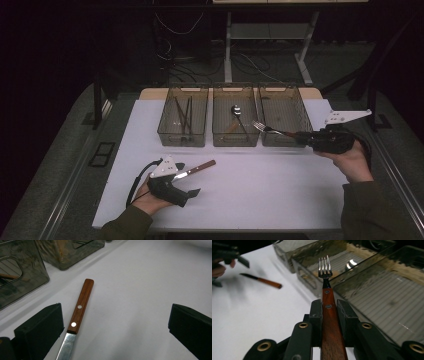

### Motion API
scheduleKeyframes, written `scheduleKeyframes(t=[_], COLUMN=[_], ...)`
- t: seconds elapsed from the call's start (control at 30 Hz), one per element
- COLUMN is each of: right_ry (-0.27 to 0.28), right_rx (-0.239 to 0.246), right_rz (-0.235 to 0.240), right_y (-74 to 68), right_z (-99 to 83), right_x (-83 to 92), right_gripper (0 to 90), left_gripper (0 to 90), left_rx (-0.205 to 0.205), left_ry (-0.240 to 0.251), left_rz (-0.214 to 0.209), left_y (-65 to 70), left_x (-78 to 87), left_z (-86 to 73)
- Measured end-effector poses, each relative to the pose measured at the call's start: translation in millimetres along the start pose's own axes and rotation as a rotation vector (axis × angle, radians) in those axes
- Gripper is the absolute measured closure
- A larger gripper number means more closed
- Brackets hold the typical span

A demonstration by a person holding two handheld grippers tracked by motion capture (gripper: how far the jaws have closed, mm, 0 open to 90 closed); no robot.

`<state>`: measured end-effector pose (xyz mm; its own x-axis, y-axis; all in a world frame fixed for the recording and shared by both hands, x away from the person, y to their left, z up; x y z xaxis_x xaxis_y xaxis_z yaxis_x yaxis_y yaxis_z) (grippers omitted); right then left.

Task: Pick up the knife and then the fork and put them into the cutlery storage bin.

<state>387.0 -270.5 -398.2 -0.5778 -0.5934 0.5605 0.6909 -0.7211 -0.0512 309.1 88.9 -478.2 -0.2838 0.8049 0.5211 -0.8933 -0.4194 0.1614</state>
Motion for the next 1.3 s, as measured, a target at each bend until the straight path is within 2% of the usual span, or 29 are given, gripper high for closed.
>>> scheduleKeyframes(t=[0.17,0.27,0.5,0.63,0.83,1.0,1.3], right_ry=[0.018,0.031,0.039,0.022,-0.038,-0.078,-0.141], right_rx=[-0.028,-0.055,-0.123,-0.158,-0.195,-0.218,-0.225], right_rz=[-0.051,-0.071,-0.151,-0.212,-0.272,-0.288,-0.285], right_y=[16.9,27.9,56.0,72.3,92.3,99.0,95.6], right_z=[4.8,7.0,11.5,12.1,8.4,6.7,6.9], right_x=[-0.5,-2.9,-8.6,-13.8,-27.4,-40.8,-69.8], right_gripper=[75.5,75.5,75.5,75.5,75.5,75.5,75.5], left_gripper=[0.0,0.0,0.0,0.0,0.0,0.0,0.0], left_rx=[0.001,-0.001,0.002,0.001,-0.003,-0.001,-0.004], left_ry=[0.001,-0.001,-0.006,-0.005,-0.011,-0.011,-0.008], left_rz=[-0.003,-0.004,-0.008,-0.01,-0.02,-0.023,-0.028], left_y=[0.3,0.4,1.4,1.7,3.1,3.5,4.3], left_x=[0.0,-0.1,-0.8,-0.5,-2.0,-2.1,-2.6], left_z=[0.1,0.0,-0.2,0.2,-0.4,-0.5,0.0])
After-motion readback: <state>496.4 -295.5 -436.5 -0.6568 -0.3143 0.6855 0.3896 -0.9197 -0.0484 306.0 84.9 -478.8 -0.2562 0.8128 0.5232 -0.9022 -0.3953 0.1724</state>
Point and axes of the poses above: each handheld gripper's, and its own axes: x roughly backward along the jaws, z roughly out of its top, y roughly to its right, the point moved 9 cm from there along -x, roughly forward along the jaws, and after that the axes turned 8 degrees about -z, right-handed, at the moved point
